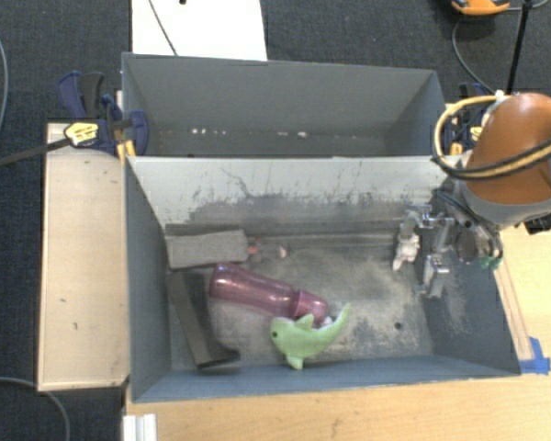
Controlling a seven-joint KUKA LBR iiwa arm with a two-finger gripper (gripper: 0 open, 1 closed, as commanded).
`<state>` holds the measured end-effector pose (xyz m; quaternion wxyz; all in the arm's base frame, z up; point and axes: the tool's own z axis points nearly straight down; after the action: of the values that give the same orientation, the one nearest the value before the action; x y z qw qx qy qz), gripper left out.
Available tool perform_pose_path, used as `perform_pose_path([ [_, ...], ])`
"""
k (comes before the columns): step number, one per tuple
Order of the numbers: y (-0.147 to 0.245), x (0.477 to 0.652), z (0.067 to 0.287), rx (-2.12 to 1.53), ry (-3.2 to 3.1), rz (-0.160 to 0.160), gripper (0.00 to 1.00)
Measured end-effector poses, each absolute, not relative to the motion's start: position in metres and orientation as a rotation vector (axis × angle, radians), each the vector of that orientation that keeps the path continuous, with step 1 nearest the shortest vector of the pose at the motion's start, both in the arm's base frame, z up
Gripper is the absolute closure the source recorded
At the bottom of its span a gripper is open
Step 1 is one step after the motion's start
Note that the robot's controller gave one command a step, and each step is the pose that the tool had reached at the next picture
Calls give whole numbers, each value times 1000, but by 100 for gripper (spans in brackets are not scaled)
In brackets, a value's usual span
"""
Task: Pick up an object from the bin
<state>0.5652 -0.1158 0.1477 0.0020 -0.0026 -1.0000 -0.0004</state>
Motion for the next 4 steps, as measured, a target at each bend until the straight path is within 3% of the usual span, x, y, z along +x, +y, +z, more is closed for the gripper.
perform_pose_path([
  [1,-115,566,152,-4,-3144,0,0],
  [2,-109,560,135,45,-3154,6,0],
  [3,-78,560,85,176,-3142,2,0],
  [4,-31,549,73,132,-3144,2,0],
])
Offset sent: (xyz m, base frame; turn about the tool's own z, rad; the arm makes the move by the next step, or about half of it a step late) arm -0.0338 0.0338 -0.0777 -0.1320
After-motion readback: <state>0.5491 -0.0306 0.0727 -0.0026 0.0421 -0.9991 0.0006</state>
